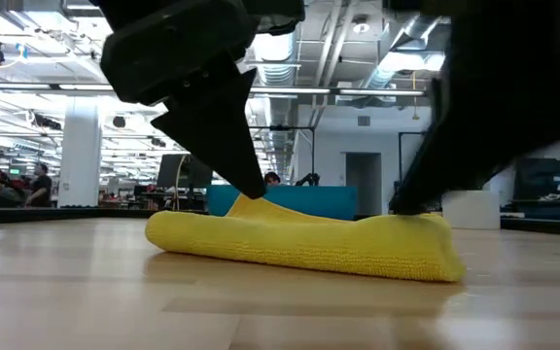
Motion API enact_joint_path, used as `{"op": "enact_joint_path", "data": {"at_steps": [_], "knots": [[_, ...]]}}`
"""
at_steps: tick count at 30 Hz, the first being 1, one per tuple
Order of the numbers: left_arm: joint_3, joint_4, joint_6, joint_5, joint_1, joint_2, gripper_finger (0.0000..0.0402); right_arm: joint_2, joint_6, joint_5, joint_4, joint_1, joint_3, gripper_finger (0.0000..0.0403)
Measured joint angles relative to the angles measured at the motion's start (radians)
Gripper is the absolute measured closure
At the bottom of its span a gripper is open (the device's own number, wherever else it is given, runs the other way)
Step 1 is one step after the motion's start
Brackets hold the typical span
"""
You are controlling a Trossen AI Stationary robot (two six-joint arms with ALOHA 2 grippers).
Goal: Roll microfiber towels into tight, uniform cylinder then place into a basket
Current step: Roll the yellow microfiber cloth
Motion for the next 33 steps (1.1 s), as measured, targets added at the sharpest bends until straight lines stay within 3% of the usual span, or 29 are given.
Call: {"op": "enact_joint_path", "data": {"at_steps": [5,11,17,21,29,33], "knots": [[-0.028,0.008,0.0,0.024,0.012,0.0,0.0269,0.048,0.049,-0.119,-0.029,-0.034,0.001,0.0355],[-0.121,0.093,-0.008,0.093,0.046,0.0,0.0269,0.07,0.063,-0.157,0.0,-0.044,0.008,0.038],[-0.16,0.134,0.06,0.081,0.089,-0.005,0.0269,0.039,0.065,-0.175,0.017,-0.038,0.002,0.039],[-0.164,0.111,0.174,0.005,0.11,-0.007,0.0269,0.022,0.048,-0.185,0.035,-0.029,0.003,0.0383],[-0.141,0.066,0.23,-0.062,0.122,-0.024,0.0269,-0.022,0.046,-0.107,-0.059,0.003,0.051,0.0384],[-0.109,0.076,0.22,-0.068,0.1,-0.027,0.0269,-0.077,0.058,0.004,-0.156,0.038,0.054,0.0384]]}}
